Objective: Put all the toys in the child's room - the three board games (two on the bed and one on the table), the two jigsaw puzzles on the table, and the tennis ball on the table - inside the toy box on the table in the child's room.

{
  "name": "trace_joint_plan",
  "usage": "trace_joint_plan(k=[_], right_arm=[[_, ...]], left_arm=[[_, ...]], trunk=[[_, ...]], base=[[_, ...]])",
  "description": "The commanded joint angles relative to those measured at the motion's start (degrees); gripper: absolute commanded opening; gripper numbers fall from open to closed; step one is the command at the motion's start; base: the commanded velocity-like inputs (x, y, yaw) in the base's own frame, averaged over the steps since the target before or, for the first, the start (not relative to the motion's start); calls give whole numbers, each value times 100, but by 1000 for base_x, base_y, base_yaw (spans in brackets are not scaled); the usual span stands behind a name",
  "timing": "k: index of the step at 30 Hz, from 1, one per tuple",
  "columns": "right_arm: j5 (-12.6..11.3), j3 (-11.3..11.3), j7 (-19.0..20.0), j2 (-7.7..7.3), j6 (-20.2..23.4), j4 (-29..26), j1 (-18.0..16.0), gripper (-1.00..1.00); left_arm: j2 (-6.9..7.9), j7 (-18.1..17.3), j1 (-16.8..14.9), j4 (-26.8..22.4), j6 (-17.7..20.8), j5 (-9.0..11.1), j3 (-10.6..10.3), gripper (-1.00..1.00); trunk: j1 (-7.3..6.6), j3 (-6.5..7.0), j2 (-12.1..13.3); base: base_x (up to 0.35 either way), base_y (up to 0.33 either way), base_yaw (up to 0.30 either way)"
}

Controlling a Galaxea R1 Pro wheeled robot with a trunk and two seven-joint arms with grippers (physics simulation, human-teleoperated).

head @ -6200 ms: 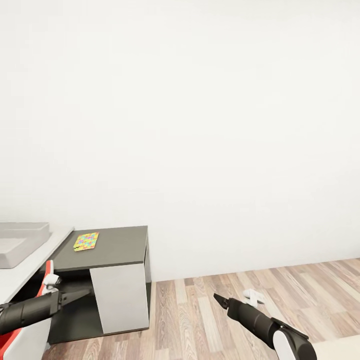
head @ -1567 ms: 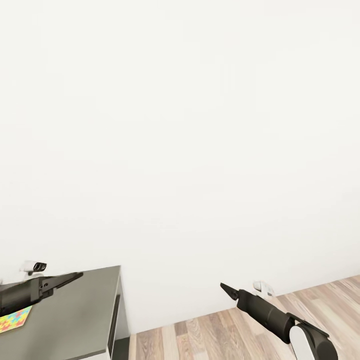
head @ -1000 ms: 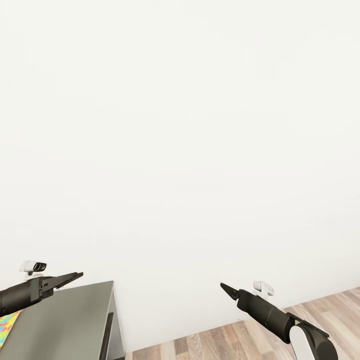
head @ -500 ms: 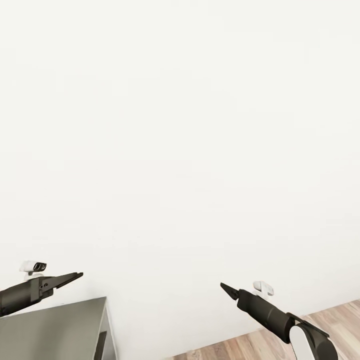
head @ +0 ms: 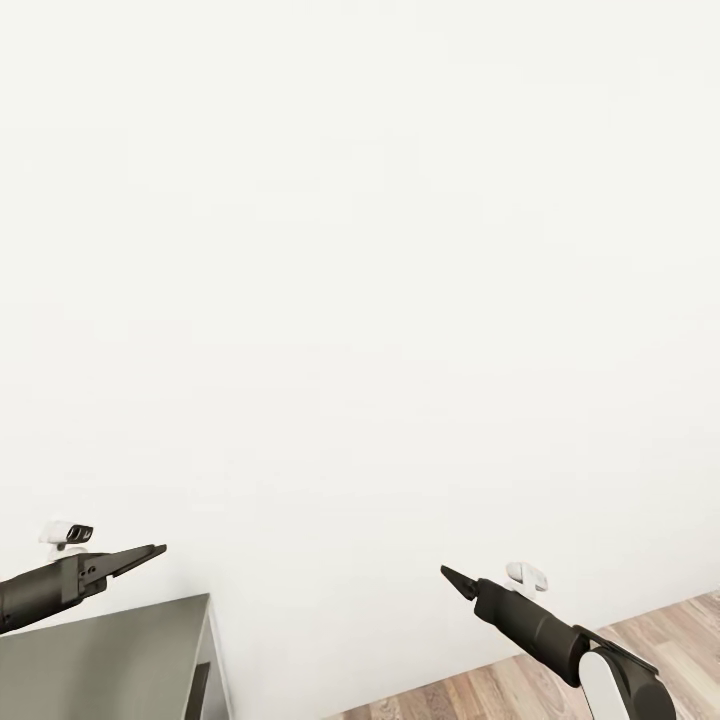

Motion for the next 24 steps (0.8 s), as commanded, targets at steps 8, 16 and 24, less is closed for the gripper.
trace_joint_plan(k=[8, 16, 24], right_arm=[[-2, -16, 23, 6, 37, 5, -2, 100], [-2, -16, 23, 6, 34, 7, -6, 100], [-3, -16, 25, 6, 27, 7, -5, 100]], left_arm=[[1, -25, -1, 1, 61, -5, 0, 100], [-3, -25, -1, 1, 61, -5, 0, 100], [-1, -25, -1, 1, 61, -5, 0, 100]], trunk=[[2, -1, -4], [2, -1, -4], [2, -1, -4]], base=[[-5, 0, -6], [0, 0, -1], [0, 0, 0]])
